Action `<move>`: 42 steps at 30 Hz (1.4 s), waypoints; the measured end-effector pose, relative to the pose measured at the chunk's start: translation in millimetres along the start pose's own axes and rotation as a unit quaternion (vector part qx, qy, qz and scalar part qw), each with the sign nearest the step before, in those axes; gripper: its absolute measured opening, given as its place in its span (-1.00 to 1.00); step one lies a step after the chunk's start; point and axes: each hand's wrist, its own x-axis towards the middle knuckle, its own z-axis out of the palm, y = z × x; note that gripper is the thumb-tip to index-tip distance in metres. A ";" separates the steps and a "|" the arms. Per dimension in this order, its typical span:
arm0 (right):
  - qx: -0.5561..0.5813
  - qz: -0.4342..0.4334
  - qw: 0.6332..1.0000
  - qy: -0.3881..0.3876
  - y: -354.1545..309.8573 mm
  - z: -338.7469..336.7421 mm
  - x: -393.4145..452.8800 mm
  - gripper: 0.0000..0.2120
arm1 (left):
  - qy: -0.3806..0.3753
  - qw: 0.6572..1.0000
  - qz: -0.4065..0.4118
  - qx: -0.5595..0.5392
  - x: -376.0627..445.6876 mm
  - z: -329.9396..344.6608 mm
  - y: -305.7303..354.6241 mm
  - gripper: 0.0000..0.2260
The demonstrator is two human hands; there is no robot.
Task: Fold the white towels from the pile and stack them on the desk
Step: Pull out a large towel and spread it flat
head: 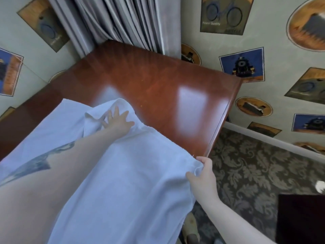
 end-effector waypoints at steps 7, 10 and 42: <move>-0.035 -0.014 0.982 -0.184 -15.2 14.6 -13.1 -0.43 | 0.060 0.933 0.340 0.102 -55.1 58.0 42.3 -0.50; -0.030 -0.003 0.977 -0.212 -14.7 12.7 -11.7 -0.45 | 0.021 0.934 0.325 0.145 -47.0 53.1 46.3 -0.73; -0.502 -0.356 0.781 -0.107 -52.9 -6.8 50.3 -0.47 | -0.005 0.964 -0.194 -0.179 -179.6 133.1 1.4 -0.38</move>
